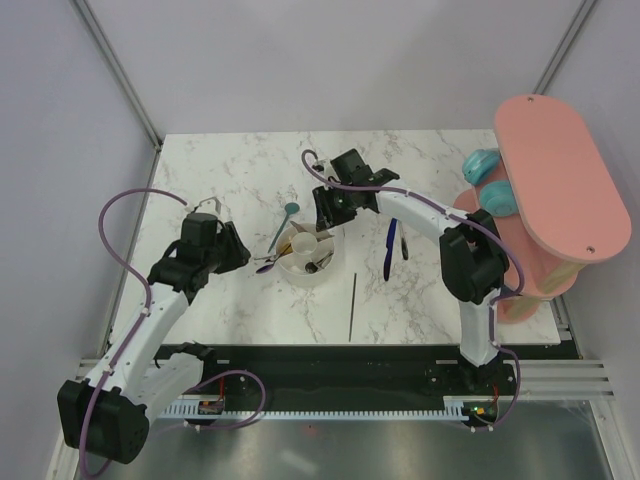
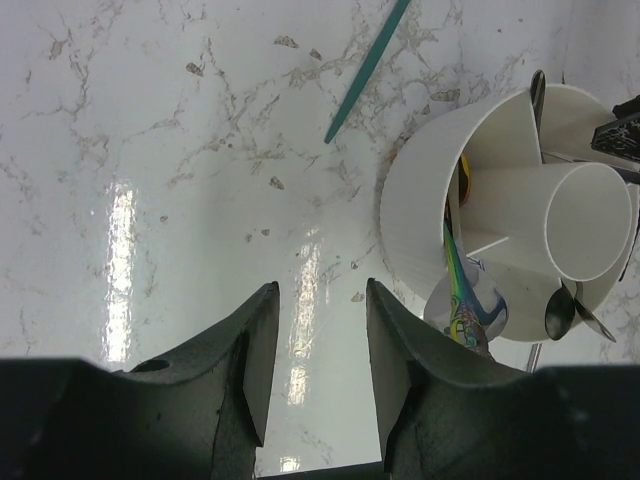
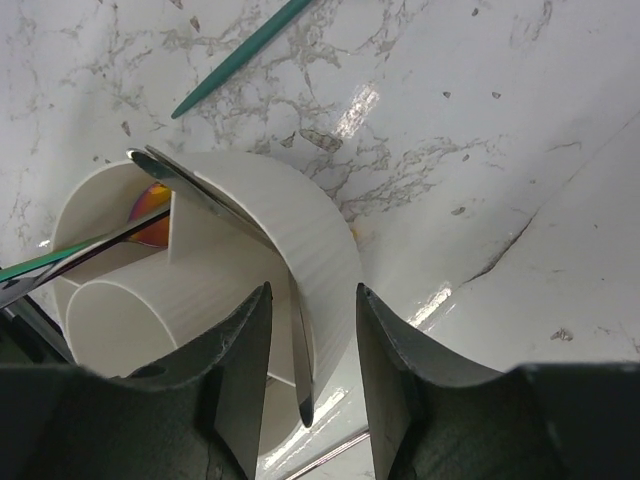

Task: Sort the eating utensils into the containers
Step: Adjust the storage box at the center of the board.

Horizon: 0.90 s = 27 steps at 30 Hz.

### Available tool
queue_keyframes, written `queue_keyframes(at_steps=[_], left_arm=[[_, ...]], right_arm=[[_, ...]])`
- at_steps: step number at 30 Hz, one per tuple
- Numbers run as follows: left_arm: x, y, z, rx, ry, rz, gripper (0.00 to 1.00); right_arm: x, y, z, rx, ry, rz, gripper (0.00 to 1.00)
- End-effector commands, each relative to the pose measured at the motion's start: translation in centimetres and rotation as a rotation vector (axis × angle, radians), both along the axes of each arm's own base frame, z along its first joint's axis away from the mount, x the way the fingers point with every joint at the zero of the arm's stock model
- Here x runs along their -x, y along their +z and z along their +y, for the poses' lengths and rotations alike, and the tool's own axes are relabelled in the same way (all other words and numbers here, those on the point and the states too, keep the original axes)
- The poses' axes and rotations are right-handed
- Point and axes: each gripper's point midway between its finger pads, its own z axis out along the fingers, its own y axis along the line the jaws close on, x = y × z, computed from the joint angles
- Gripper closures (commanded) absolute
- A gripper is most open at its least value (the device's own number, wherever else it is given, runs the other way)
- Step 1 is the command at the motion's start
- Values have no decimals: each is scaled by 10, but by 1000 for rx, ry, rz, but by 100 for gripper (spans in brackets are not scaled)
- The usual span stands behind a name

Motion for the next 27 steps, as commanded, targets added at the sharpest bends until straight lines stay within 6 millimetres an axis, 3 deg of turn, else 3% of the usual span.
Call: queue_keyframes(at_steps=[1, 4, 6, 7, 11, 13, 27], left_arm=[[0, 5, -1, 24, 11, -12, 53], [-1, 6, -1, 21, 8, -14, 53], [-1, 6, -1, 17, 5, -13, 53], [-1, 7, 0, 14, 5, -15, 53], [-2, 7, -1, 11, 1, -16, 53], [-2, 6, 0, 8, 1, -13, 53], [0, -12, -7, 18, -41, 31, 53]], right_arm=[[1, -20, -6, 57, -4, 23, 54], [1, -28, -9, 82, -18, 35, 55], [1, -30, -11, 88, -29, 42, 63], [0, -30, -12, 89, -38, 43, 74], [-3, -26, -18, 110, -97, 33, 95], [-2, -22, -21, 110, -119, 28, 98], [-2, 18, -45, 150, -252, -68, 99]])
